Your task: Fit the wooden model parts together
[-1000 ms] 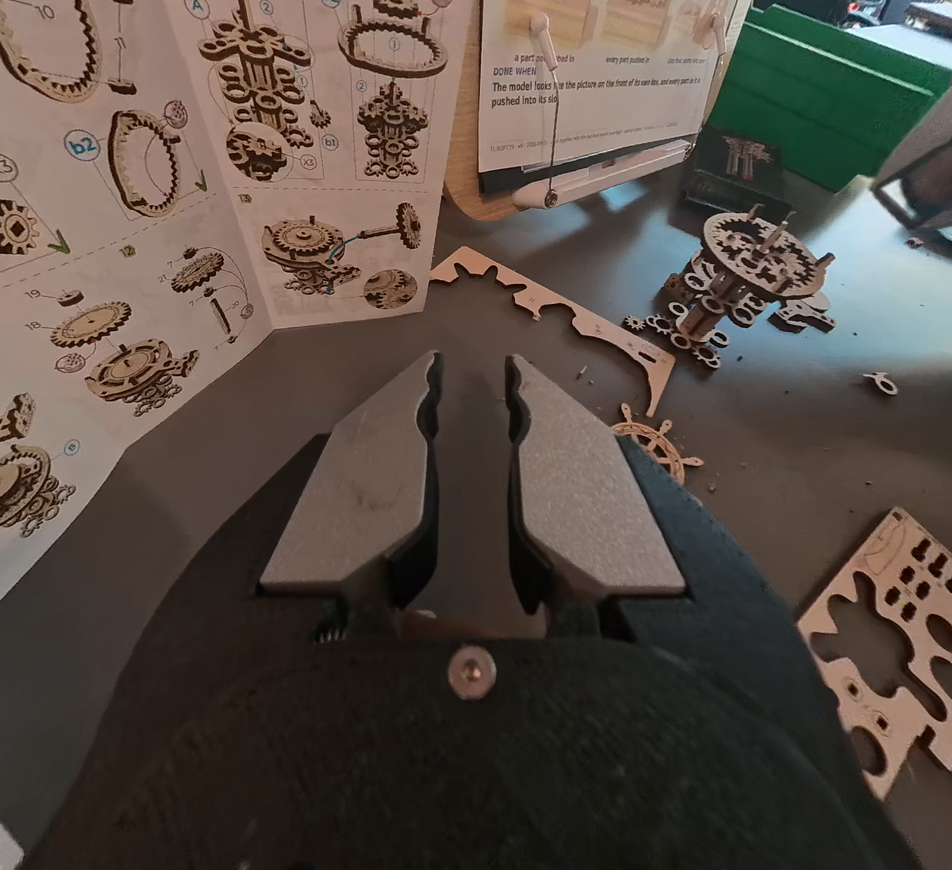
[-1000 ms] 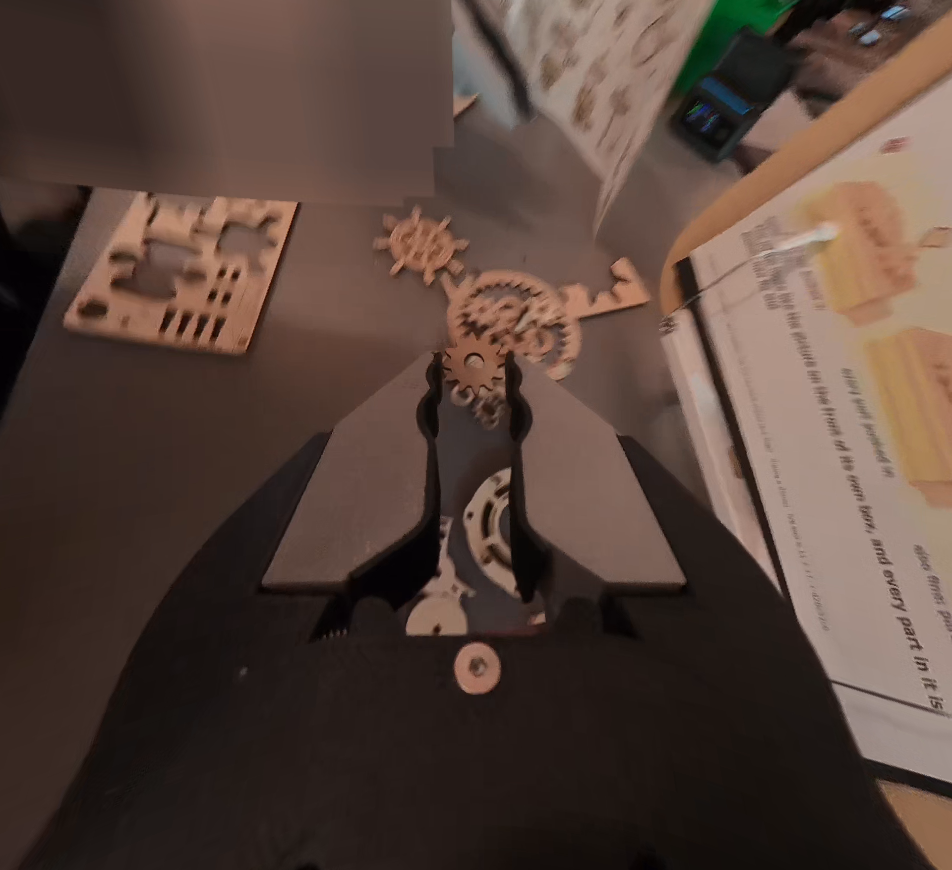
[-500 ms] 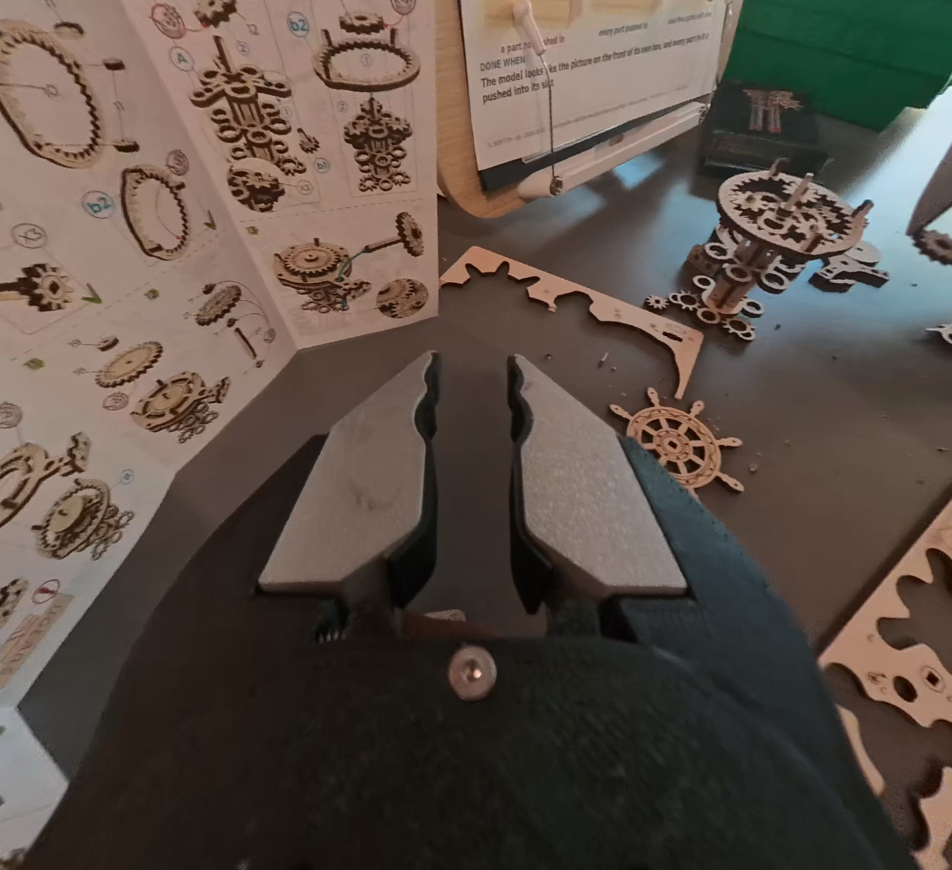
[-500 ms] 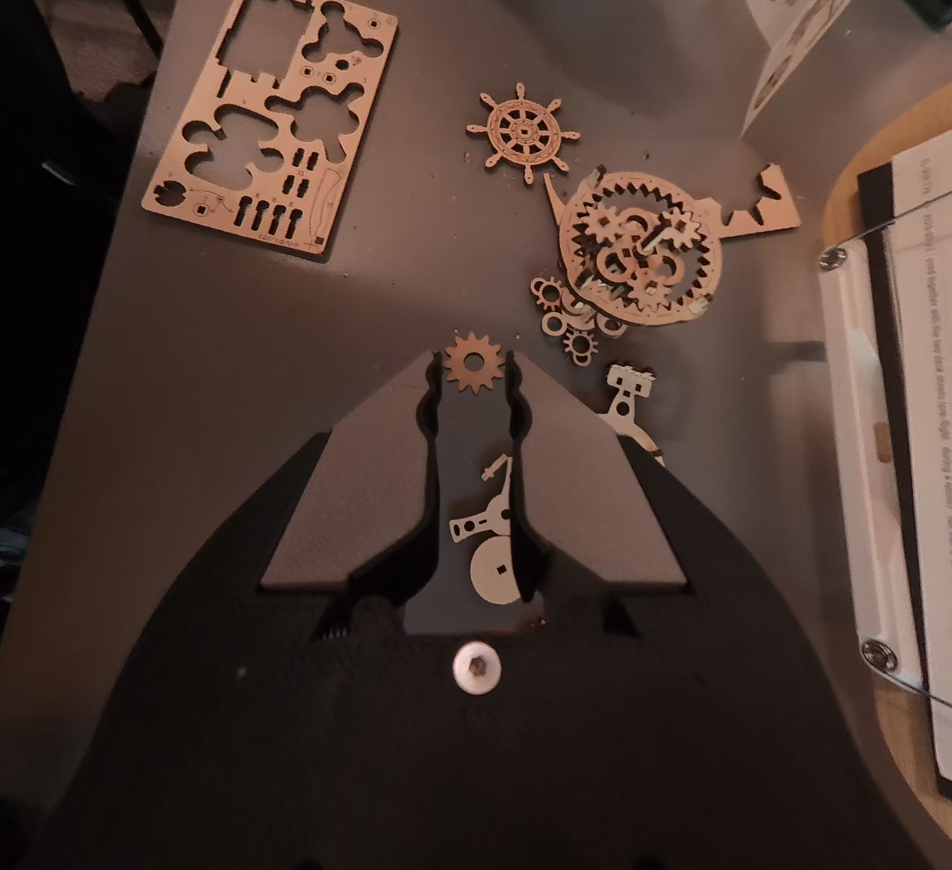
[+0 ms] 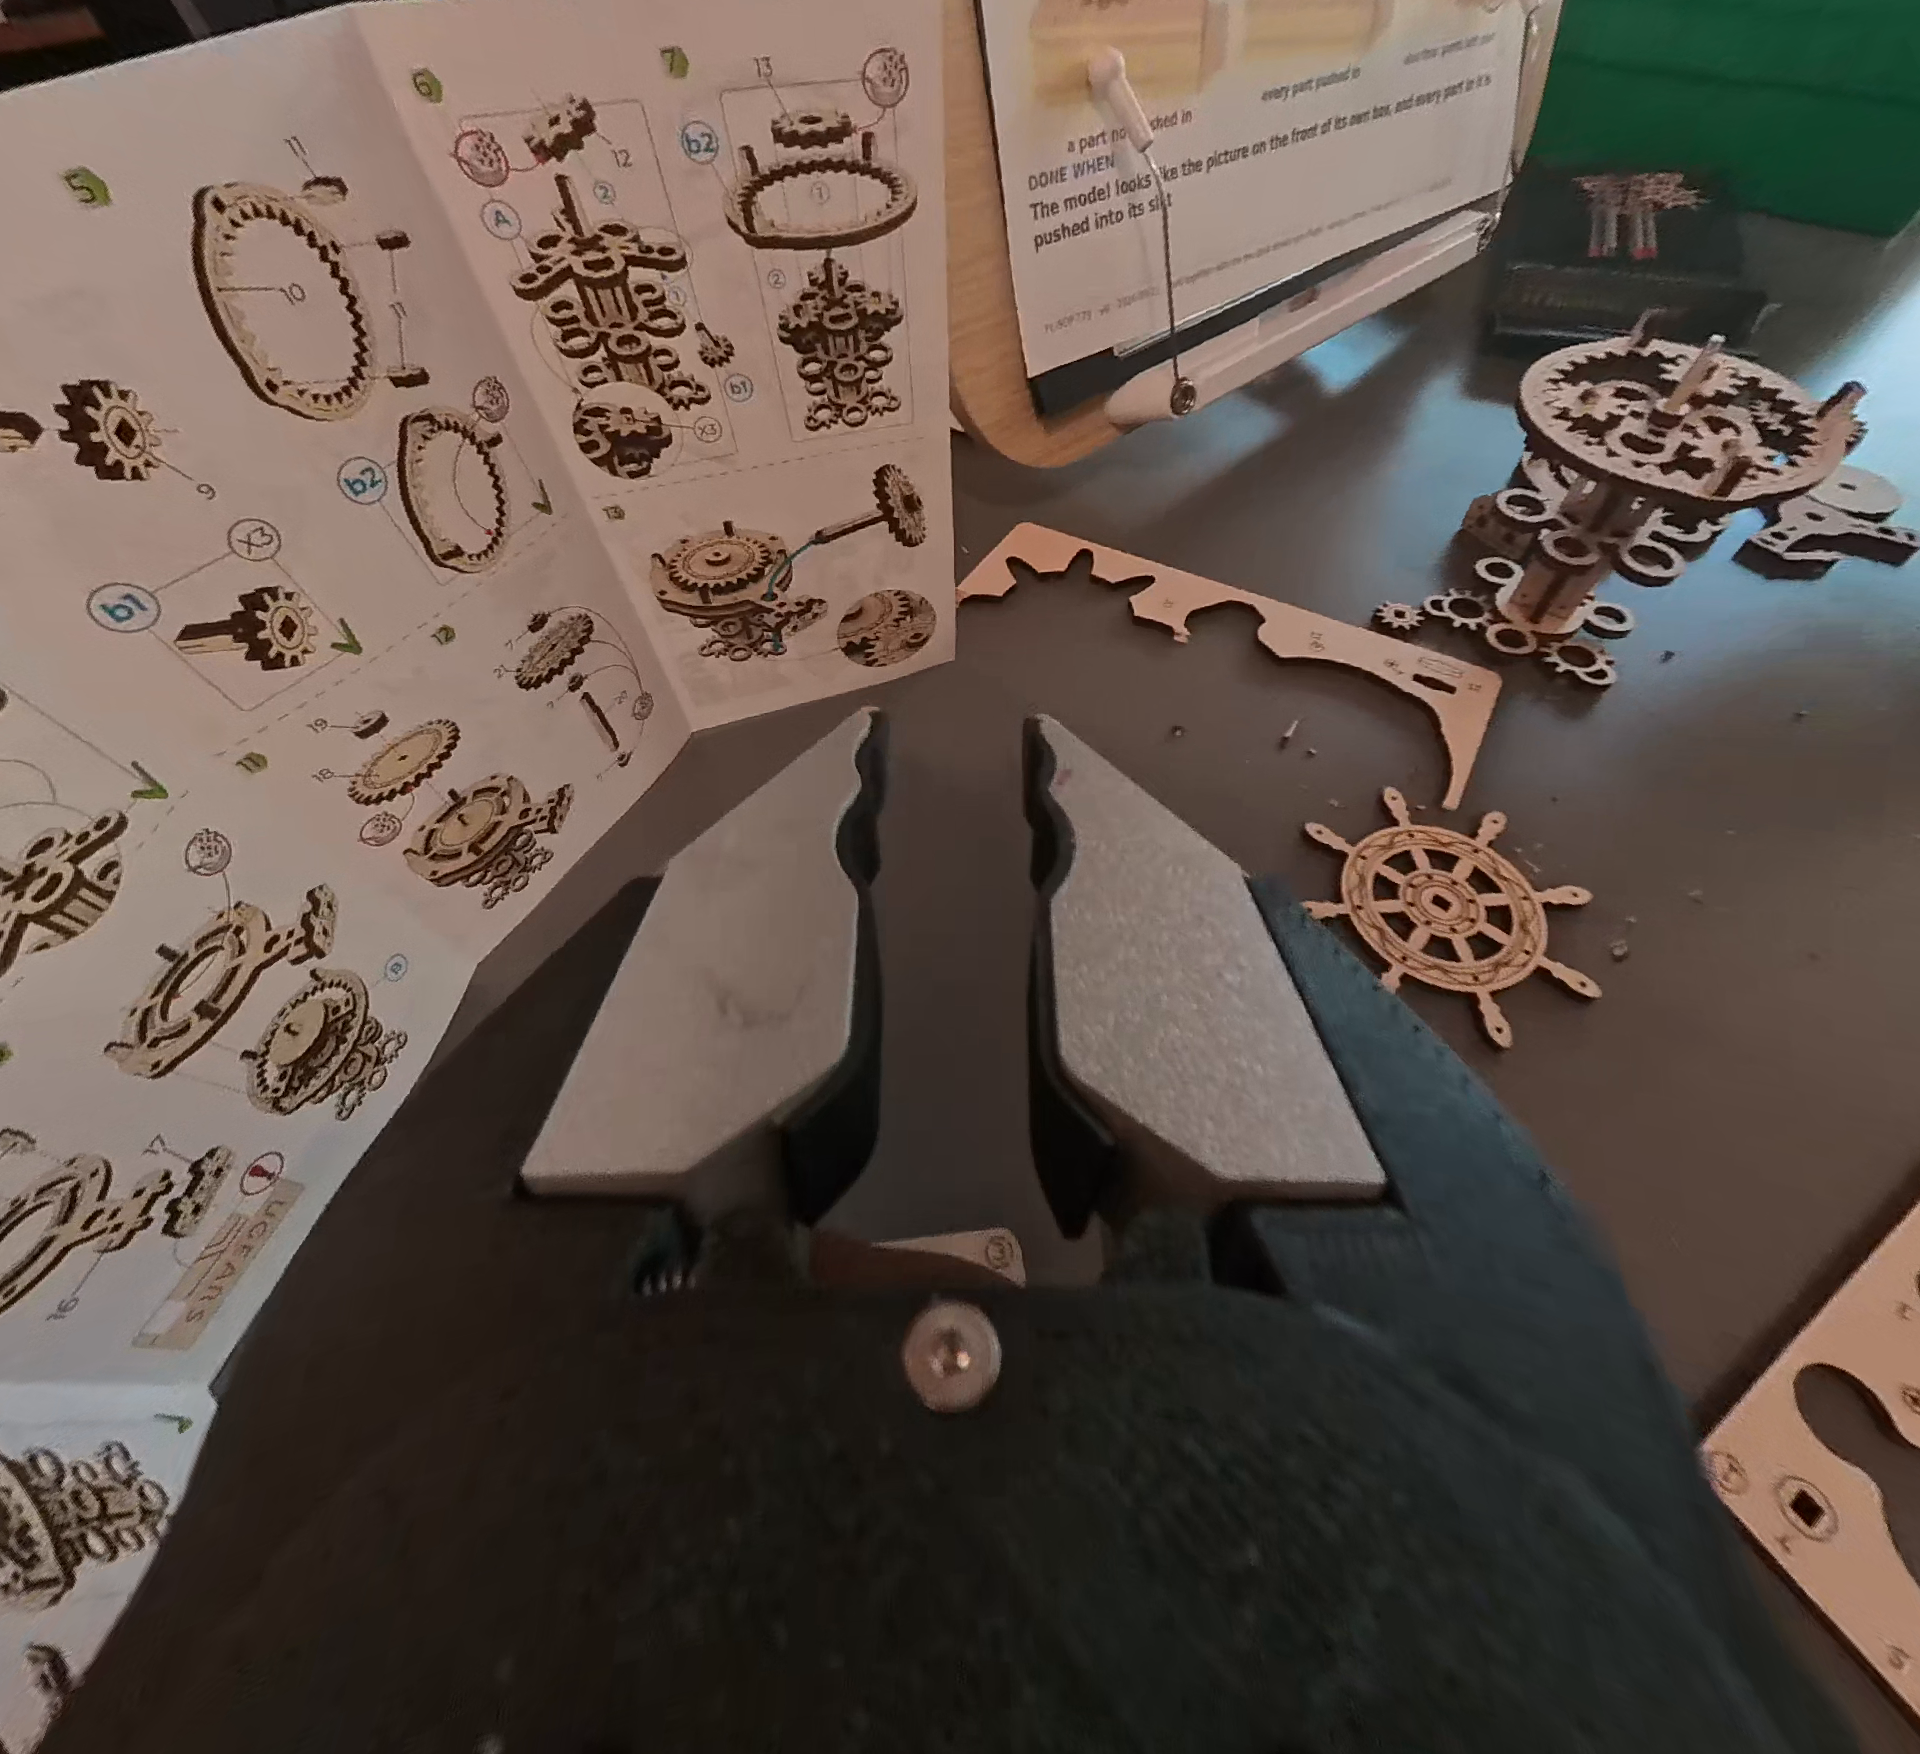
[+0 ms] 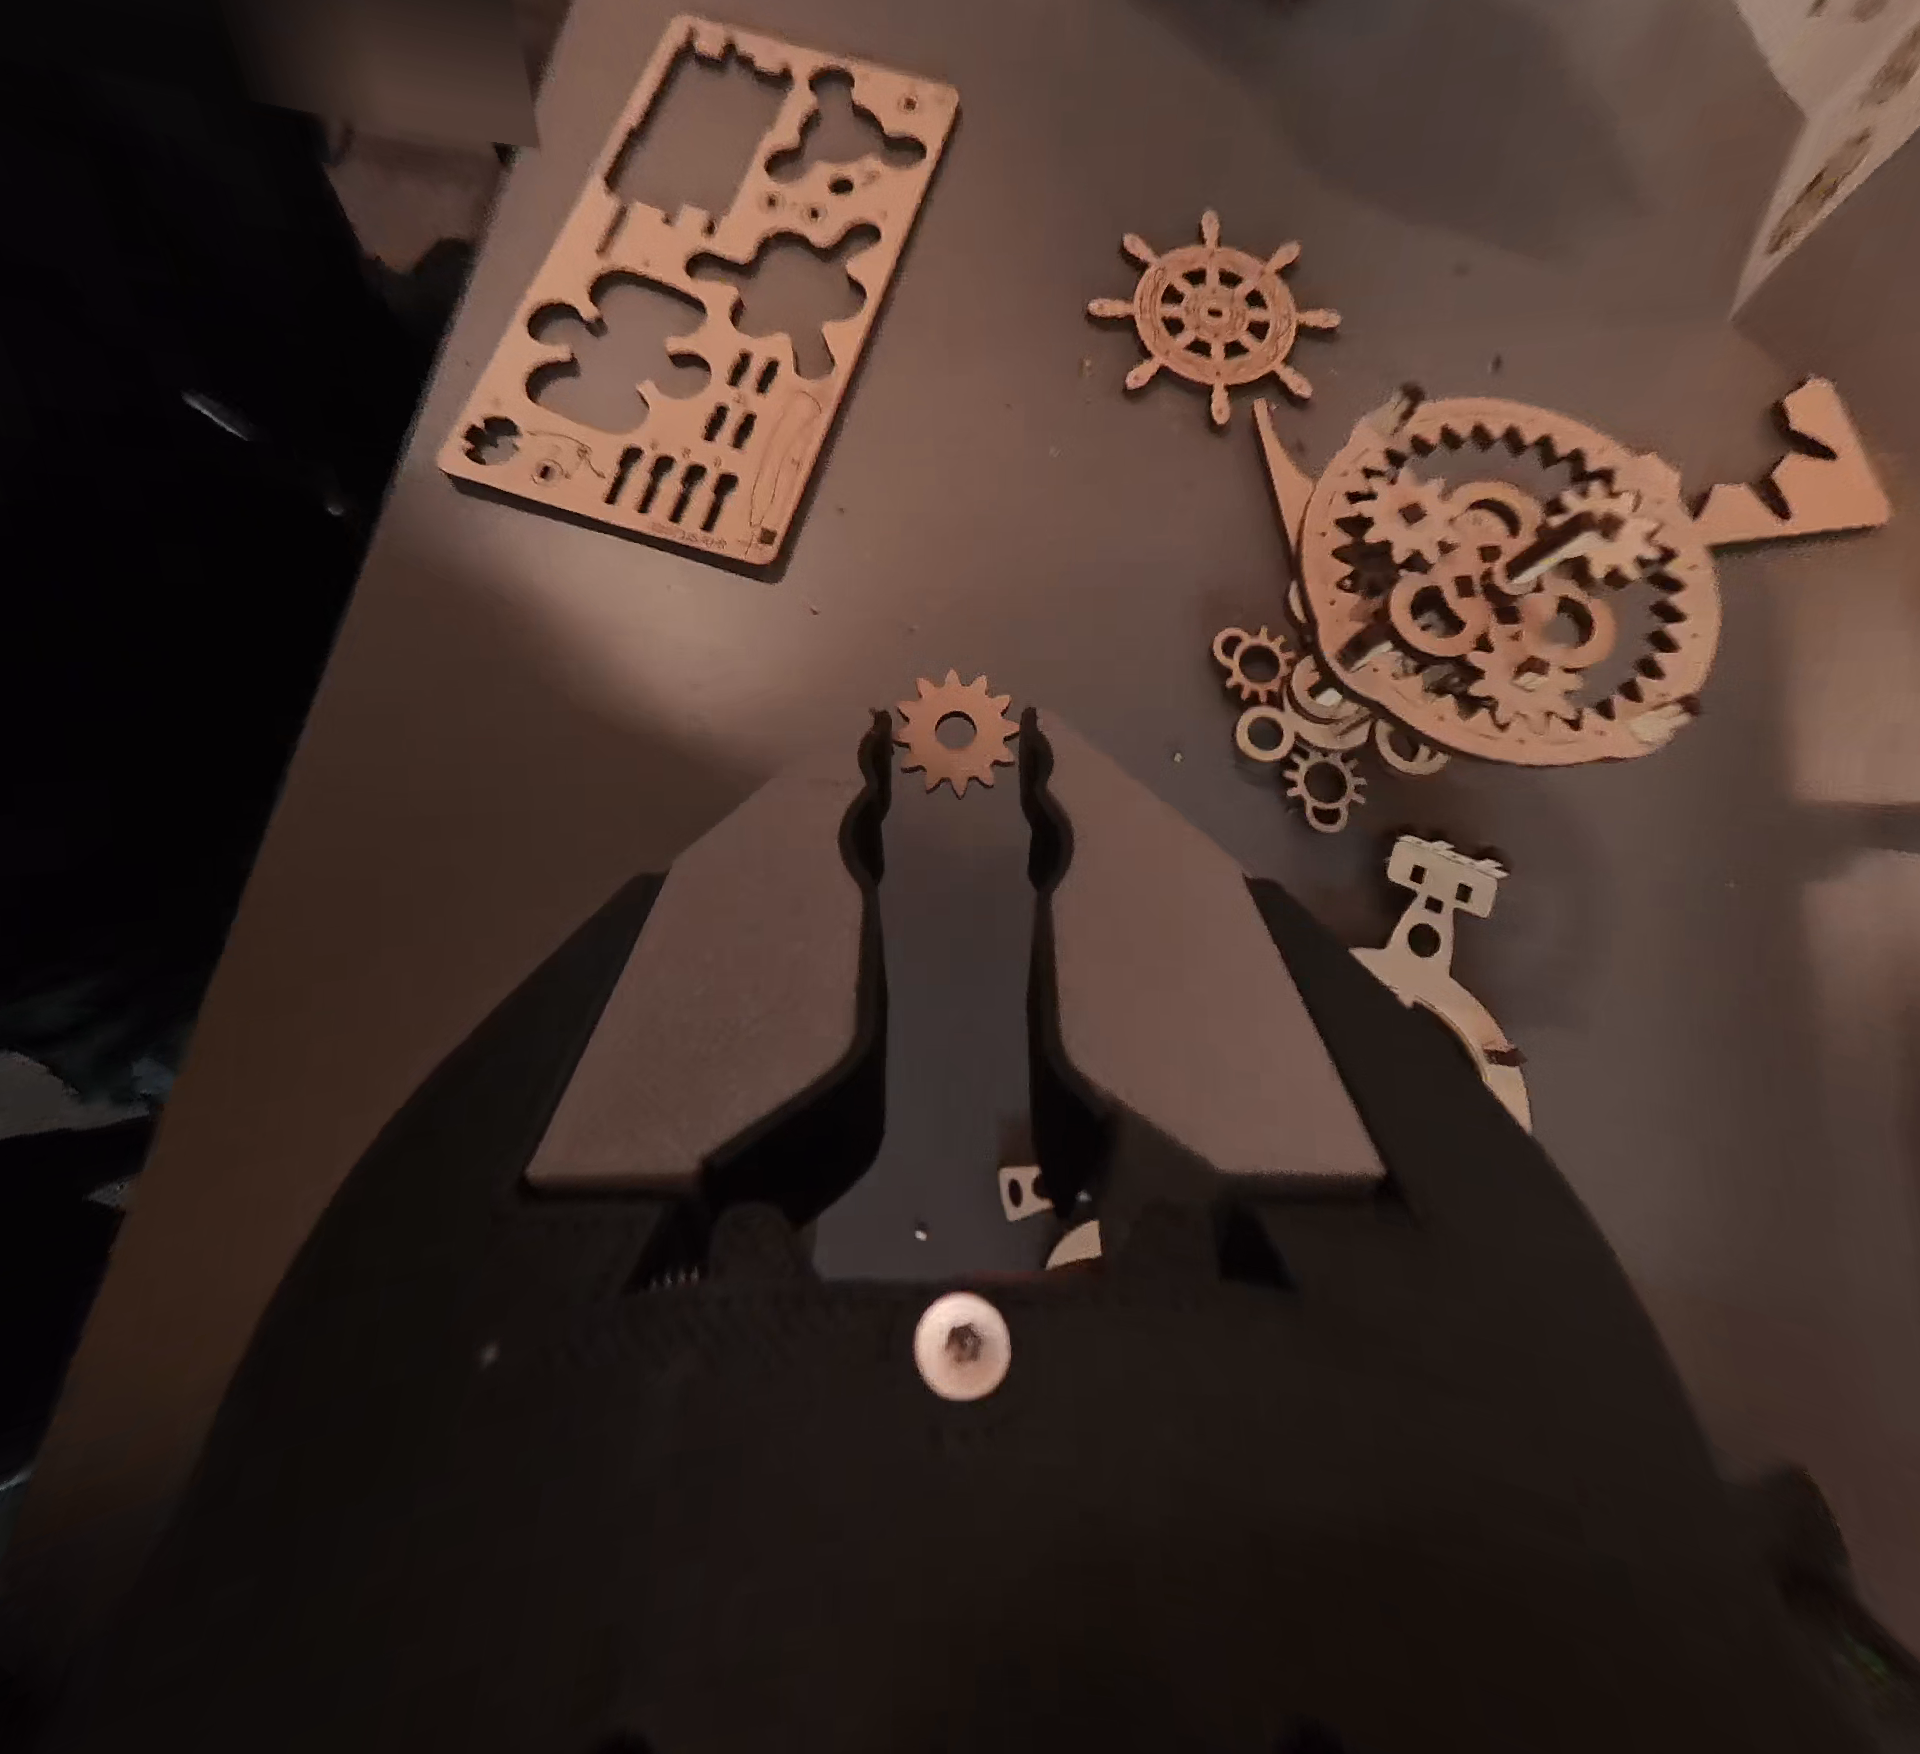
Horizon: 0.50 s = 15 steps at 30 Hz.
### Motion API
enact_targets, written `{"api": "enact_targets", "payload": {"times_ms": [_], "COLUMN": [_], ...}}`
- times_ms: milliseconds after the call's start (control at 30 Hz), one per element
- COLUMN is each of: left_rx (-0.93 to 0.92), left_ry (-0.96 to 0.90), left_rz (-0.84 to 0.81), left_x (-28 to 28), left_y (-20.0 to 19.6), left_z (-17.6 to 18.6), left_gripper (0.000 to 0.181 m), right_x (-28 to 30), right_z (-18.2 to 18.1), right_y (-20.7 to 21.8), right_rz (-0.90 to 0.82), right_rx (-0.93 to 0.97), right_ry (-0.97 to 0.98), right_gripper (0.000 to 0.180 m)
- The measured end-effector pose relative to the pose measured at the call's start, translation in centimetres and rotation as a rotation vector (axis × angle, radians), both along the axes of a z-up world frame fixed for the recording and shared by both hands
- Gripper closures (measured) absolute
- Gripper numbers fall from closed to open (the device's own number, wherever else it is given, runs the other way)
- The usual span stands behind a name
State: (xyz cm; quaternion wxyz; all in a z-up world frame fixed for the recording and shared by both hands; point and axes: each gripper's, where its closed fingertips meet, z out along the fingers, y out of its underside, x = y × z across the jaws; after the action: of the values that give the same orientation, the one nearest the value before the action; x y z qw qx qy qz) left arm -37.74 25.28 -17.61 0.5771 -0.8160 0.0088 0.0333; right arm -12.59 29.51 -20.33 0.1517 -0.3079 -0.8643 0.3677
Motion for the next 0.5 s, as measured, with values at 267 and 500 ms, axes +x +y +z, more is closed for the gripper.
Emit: {"api": "enact_targets", "payload": {"times_ms": [267,500], "left_rx": [0.019,0.058], "left_ry": [0.02,0.038], "left_rz": [0.009,-0.023], "left_x": [-0.3,0.2], "left_y": [-0.2,-0.3], "left_z": [0.5,1.4], "left_gripper": [0.158,0.158], "right_x": [-1.2,-1.5], "right_z": [-2.9,0.6], "right_y": [1.2,1.9], "right_rz": [-0.075,-0.112], "right_rx": [0.13,0.037], "right_ry": [-0.047,0.08], "right_gripper": [0.149,0.151]}}
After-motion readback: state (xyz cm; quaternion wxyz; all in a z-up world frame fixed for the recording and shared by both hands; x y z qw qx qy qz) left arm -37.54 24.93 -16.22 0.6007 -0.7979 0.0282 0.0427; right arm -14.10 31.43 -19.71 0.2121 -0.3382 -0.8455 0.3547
